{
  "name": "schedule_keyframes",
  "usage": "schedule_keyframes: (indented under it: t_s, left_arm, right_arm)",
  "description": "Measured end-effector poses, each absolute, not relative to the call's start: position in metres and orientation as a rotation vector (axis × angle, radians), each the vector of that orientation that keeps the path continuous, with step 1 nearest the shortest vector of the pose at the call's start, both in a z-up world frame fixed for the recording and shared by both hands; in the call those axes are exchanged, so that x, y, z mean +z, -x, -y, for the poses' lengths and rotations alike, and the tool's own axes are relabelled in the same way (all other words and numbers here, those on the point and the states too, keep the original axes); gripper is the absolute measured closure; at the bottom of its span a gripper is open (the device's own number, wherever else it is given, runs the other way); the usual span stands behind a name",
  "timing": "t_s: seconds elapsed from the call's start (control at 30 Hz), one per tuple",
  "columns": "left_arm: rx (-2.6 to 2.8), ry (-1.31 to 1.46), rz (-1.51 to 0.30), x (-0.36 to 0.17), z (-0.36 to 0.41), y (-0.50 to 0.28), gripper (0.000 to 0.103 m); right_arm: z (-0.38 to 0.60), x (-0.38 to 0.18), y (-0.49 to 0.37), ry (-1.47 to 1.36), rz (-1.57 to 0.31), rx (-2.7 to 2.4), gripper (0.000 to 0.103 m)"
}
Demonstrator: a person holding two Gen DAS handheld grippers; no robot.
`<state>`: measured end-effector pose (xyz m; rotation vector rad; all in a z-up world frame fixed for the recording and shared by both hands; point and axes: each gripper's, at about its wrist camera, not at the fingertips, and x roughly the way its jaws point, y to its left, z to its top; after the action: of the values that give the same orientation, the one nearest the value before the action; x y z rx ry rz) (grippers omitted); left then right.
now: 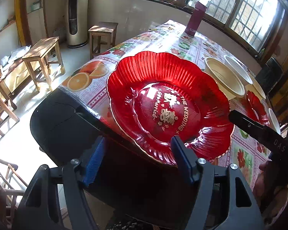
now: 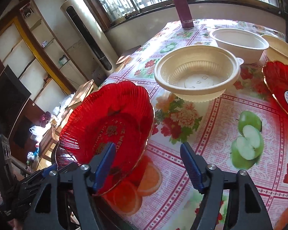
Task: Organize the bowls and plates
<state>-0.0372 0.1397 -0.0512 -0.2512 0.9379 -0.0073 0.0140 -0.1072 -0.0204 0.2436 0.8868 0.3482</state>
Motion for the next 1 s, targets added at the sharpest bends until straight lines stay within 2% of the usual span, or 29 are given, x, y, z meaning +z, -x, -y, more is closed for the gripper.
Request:
schedule_keyframes:
  t_s: [0.13, 0.2, 0.3, 0.37, 0.4, 0.47, 0.7, 1.0]
  left_arm:
    - [-0.059, 0.145, -0.819, -0.021, -0.121, 0.065, 0.032]
    - [-0.113, 0.090, -0.740, -0.002, -0.102, 0.073, 0.027]
    - [-0.219, 0.046, -0.635, 0.024, -0.070, 0.075, 0.018]
    - [-0.288, 0.019, -0.614, 0.034, -0.043, 0.063, 0.017]
    - [-0.323, 0.012, -0.622, 0.037, -0.029, 0.055, 0.017]
    - [-0.382, 0.004, -0.652, 0.039, -0.001, 0.038, 0.017]
    - [-0.513, 0.011, -0.832, 0.023, 0.084, -0.019, 0.017]
    - [-0.514, 0.060, -1.041, -0.017, 0.131, -0.072, 0.017]
  right_arm:
    - [0.149, 0.001, 0.014, -0.251, -0.795, 0.317, 0.024]
    - [0.174, 0.014, 0.030, -0.261, -0.735, 0.283, 0.017]
    - [0.213, 0.035, 0.054, -0.269, -0.643, 0.215, 0.014]
    - [0.240, 0.047, 0.066, -0.295, -0.592, 0.180, 0.009]
    - [0.254, 0.052, 0.073, -0.320, -0.566, 0.166, 0.004]
    - [0.281, 0.058, 0.083, -0.378, -0.522, 0.141, 0.001]
    - [0.356, 0.043, 0.074, -0.562, -0.538, 0.068, 0.000]
    - [0.388, -0.004, 0.026, -0.726, -0.669, 0.071, 0.000]
